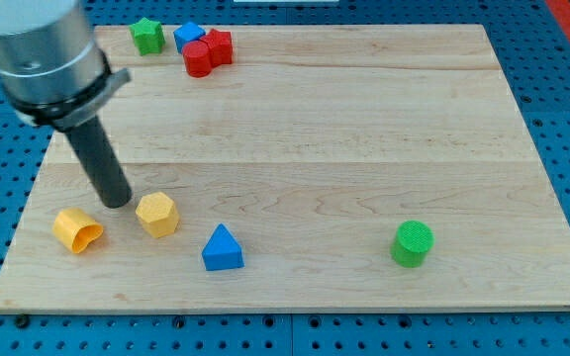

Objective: Place the triangle below the hexagon

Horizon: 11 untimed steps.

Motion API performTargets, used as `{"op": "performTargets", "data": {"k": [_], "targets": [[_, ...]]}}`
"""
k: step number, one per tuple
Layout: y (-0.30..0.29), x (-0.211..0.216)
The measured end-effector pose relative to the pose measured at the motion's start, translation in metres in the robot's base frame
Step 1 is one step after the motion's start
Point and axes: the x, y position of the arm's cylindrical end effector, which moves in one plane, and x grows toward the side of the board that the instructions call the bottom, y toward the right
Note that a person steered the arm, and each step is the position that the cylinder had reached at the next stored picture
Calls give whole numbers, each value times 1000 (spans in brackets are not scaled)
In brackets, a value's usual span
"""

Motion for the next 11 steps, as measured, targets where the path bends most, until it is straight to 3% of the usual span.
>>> {"op": "performTargets", "data": {"k": [1,2,3,4,5,6,8,9,10,11], "targets": [[81,-29],[151,-10],[163,46],[185,55],[99,62],[66,49],[284,-50],[397,-43],[393,21],[316,61]]}}
